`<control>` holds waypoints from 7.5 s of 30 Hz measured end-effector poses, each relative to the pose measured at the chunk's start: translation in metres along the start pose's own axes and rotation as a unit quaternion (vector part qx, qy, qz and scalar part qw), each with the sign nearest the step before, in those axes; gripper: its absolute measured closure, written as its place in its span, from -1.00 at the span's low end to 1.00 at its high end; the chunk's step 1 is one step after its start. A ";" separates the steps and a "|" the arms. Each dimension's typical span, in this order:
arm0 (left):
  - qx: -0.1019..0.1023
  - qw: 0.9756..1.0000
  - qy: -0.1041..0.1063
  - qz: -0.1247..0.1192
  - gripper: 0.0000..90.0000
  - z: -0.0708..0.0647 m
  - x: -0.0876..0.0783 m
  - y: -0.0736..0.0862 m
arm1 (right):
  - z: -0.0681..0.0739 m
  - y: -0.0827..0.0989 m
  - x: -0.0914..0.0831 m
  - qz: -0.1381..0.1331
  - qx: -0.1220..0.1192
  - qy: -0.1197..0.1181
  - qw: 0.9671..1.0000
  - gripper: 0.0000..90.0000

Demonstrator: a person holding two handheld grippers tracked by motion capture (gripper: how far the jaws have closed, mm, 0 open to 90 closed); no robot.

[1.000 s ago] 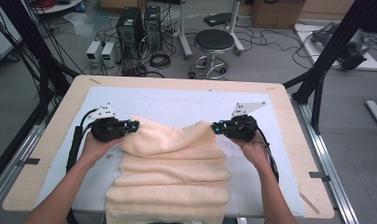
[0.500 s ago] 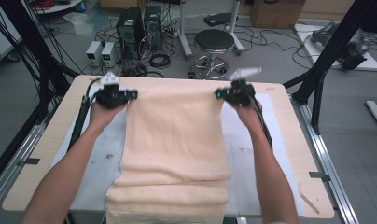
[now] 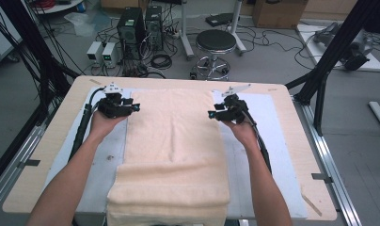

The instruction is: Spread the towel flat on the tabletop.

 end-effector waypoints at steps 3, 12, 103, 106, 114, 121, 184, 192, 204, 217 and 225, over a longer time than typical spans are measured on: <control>-0.009 1.000 0.018 -0.002 0.22 -0.013 -0.004 0.016 | 0.014 0.015 -0.003 0.006 -0.023 -0.012 1.000 0.15; -0.001 0.999 0.044 -0.011 0.14 -0.050 -0.024 0.054 | 0.041 0.050 -0.033 -0.007 -0.033 -0.059 0.998 0.14; 0.056 0.989 0.114 0.075 0.22 -0.133 -0.063 0.130 | 0.119 0.122 -0.074 0.041 -0.094 -0.077 0.992 0.09; 0.063 0.986 0.129 0.079 0.20 -0.143 -0.073 0.136 | 0.120 0.121 -0.076 0.030 -0.099 -0.073 0.992 0.08; 0.078 0.985 0.127 0.092 0.18 -0.147 -0.098 0.156 | 0.121 0.128 -0.080 0.027 -0.096 -0.076 0.992 0.06; 0.077 0.983 0.156 0.056 0.08 -0.156 -0.099 0.141 | 0.126 0.125 -0.084 0.013 -0.104 -0.089 0.990 0.04; 0.069 0.992 0.108 -0.016 -0.22 -0.134 -0.065 0.077 | 0.104 0.070 -0.067 -0.038 -0.039 -0.051 0.997 -0.52; 0.069 0.991 0.112 -0.020 -0.23 -0.135 -0.064 0.077 | 0.104 0.070 -0.068 -0.040 -0.042 -0.049 0.997 -0.52; 0.066 0.991 0.113 -0.018 -0.23 -0.136 -0.063 0.077 | 0.104 0.068 -0.070 -0.045 -0.043 -0.044 0.997 -0.51; 0.064 0.991 0.117 -0.018 -0.23 -0.135 -0.061 0.076 | 0.105 0.071 -0.069 -0.036 -0.051 -0.039 0.997 -0.52; 0.067 0.991 0.119 -0.017 -0.23 -0.135 -0.060 0.076 | 0.106 0.070 -0.072 -0.039 -0.052 -0.039 0.997 -0.52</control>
Point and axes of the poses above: each handheld gripper's, and its own axes: x roughly forward along the jaws, y roughly out of its underside, z roughly to its left, the point moved 9 cm from there along x, roughly forward along the jaws, and after that the axes turned 15 degrees about y, right-handed, at the moved point
